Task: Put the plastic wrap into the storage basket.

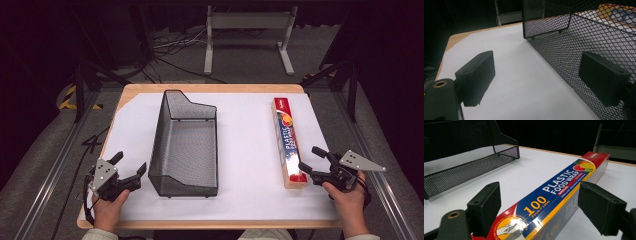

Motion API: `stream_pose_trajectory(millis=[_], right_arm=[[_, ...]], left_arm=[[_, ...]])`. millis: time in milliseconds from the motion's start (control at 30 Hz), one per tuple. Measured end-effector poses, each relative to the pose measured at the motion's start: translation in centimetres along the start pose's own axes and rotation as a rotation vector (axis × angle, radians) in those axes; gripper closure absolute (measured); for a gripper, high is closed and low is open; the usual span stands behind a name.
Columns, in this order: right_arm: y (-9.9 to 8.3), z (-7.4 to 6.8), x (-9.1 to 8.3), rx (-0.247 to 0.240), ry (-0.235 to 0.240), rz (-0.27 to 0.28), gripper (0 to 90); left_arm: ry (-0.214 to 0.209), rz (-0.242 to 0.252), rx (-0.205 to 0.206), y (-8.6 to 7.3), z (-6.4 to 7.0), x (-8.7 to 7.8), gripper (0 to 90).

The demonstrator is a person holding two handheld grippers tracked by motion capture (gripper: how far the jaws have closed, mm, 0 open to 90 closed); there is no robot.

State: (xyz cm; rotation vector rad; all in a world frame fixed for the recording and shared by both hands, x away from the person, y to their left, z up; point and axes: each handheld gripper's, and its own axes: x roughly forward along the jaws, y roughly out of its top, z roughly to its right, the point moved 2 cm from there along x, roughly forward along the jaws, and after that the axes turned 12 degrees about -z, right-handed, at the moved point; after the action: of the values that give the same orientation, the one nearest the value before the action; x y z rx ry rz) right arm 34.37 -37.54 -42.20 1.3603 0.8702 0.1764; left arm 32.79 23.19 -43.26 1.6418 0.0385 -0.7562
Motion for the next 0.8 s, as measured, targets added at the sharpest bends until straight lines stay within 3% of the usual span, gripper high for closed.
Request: stream_pose_trajectory(millis=[333, 500, 633, 700, 800], right_arm=[[0.9, 0.3, -0.3, 0.024, -0.001, 0.010, 19.0], [1.2, 0.2, 0.0, 0.039, 0.011, -0.021, 16.5], [2.6, 0.0, 0.2, 0.020, 0.012, -0.036, 16.4], [3.3, 0.0, 0.3, 0.029, -0.023, -0.044, 17.1], [4.3, 0.1, 0.6, 0.018, -0.026, -0.063, 17.4]], left_arm=[[0.005, -0.003, 0.001, -0.1, 0.1, 0.1, 14.7], [0.006, -0.007, 0.003, 0.0, 0.1, 0.1, 14.7], [0.004, -0.019, 0.008, -0.1, 0.3, 0.6, 14.7], [0.006, -0.034, 0.021, -0.2, 0.5, 0.9, 14.7], [0.006, -0.034, 0.028, -0.3, 0.5, 0.9, 14.7]])
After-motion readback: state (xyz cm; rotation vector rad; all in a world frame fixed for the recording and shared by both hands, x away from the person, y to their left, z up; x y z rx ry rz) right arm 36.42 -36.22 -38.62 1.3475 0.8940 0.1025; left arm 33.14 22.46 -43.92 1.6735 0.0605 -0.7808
